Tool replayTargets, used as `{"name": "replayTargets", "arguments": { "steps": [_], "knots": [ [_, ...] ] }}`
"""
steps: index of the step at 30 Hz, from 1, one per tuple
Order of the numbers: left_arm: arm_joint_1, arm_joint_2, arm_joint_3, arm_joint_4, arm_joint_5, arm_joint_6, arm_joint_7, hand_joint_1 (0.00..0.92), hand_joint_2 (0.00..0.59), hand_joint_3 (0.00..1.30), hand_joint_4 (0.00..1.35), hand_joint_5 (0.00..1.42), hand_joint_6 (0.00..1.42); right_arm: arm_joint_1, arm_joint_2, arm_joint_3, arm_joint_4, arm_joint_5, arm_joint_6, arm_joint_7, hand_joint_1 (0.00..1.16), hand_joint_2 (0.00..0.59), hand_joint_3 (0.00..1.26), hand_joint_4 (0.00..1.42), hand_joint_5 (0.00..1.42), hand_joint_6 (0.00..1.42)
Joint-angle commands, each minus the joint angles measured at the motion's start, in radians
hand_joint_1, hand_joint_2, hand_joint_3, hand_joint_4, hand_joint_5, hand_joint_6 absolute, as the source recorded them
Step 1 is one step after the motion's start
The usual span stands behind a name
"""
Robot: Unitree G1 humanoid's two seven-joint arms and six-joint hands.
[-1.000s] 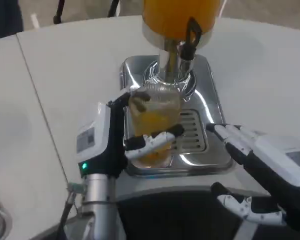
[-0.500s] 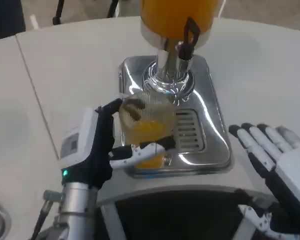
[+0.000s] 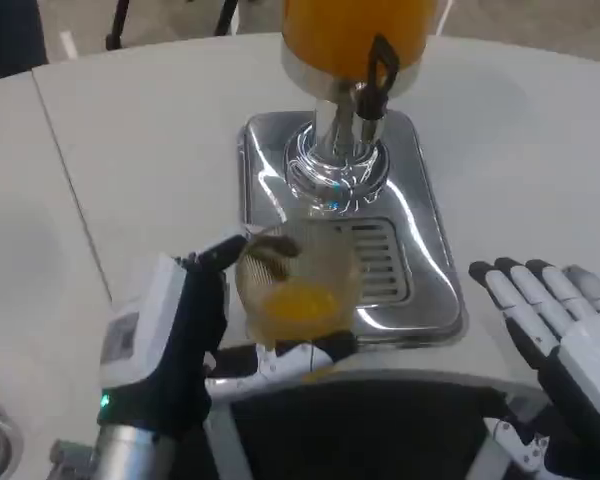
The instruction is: Grasp the cup under the faucet to collect the drink, then remove the cup.
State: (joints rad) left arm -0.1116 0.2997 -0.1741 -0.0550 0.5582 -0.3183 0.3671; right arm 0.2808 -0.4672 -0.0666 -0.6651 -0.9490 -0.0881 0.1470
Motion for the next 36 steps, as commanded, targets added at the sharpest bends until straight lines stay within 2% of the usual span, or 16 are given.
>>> {"name": "replayTargets", "arguments": {
  "steps": [1,13,18,22,28,36],
  "knots": [
    [0.054,-0.004,0.003,-0.090,-0.019,-0.054,-0.035,0.585,0.013,1.15,1.04,1.42,1.42,0.018,0.007,-0.017,-0.012,0.004,-0.007,-0.009,0.43,0.544,0.00,0.00,0.00,0.00],
    [0.226,0.024,0.016,-0.239,-0.011,-0.159,-0.119,0.583,0.014,1.15,1.04,1.42,1.42,0.039,0.022,-0.010,-0.047,-0.010,-0.034,-0.010,0.41,0.549,0.00,0.00,0.00,0.00],
    [0.262,0.015,0.019,-0.258,0.001,-0.170,-0.127,0.583,0.014,1.15,1.04,1.42,1.42,0.044,0.027,-0.015,-0.058,-0.004,-0.046,-0.004,0.38,0.560,0.00,0.00,0.00,0.00],
    [0.291,0.013,0.017,-0.275,0.004,-0.173,-0.133,0.583,0.014,1.15,1.04,1.42,1.42,0.091,0.019,-0.035,-0.080,0.025,-0.077,-0.004,0.38,0.559,0.00,0.00,0.00,0.00],
    [0.321,0.003,0.005,-0.288,0.015,-0.178,-0.143,0.583,0.014,1.15,1.04,1.42,1.42,0.096,0.048,-0.022,-0.079,0.004,-0.081,-0.013,0.37,0.559,0.00,0.00,0.00,0.00],
    [0.320,-0.020,0.009,-0.287,0.028,-0.168,-0.146,0.587,0.020,1.15,1.04,1.42,1.42,0.084,0.062,-0.015,-0.086,-0.004,-0.079,0.007,0.36,0.563,0.00,0.00,0.00,0.00]
  ]
}}
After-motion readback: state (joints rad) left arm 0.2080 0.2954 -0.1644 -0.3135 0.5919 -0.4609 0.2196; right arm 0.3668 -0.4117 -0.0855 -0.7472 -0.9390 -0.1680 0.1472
